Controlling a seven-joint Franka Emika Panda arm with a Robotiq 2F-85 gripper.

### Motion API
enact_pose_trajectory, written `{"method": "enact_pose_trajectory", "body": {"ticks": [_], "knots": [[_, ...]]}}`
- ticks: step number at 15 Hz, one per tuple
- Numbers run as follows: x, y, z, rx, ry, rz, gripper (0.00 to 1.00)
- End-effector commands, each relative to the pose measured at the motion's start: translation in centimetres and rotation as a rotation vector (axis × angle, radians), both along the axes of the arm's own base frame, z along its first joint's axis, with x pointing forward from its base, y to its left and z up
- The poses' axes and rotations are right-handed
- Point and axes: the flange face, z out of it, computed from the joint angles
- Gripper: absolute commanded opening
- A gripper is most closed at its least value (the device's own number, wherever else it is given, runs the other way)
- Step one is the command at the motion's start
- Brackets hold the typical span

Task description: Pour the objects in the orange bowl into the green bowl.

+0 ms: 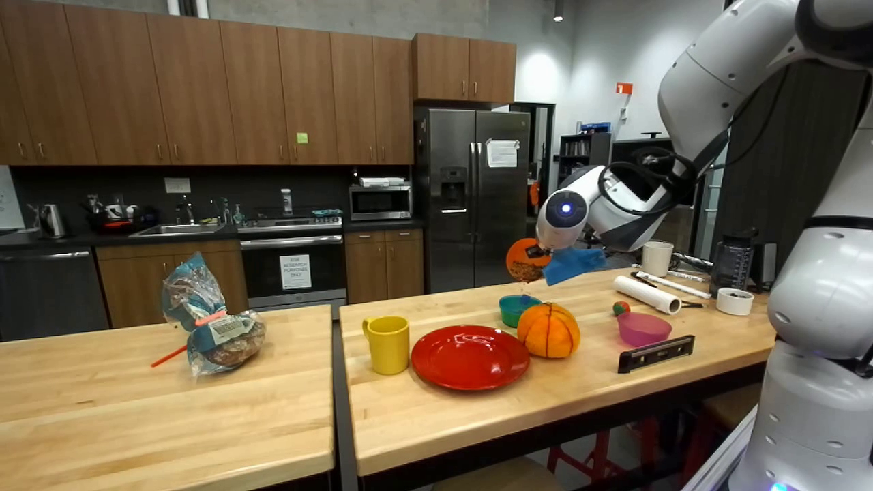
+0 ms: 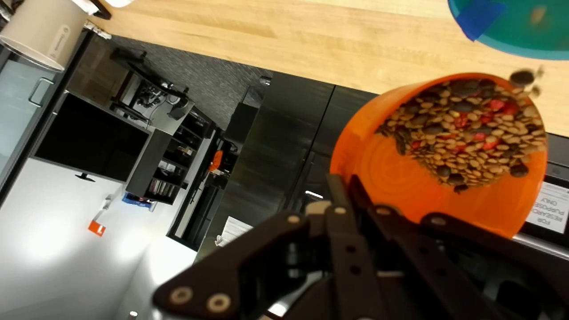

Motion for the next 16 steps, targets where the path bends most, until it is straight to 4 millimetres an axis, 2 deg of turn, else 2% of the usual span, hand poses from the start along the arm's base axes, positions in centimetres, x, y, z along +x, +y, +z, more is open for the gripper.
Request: {"method": "enact_pose_trajectory", "body": {"ticks": [1, 16], "knots": [[-0.68, -0.01, 0.74, -0.009, -0.042, 0.006, 0.01], [-0.66, -0.06, 0.82, -0.026, -0.104, -0.008, 0.01]]}}
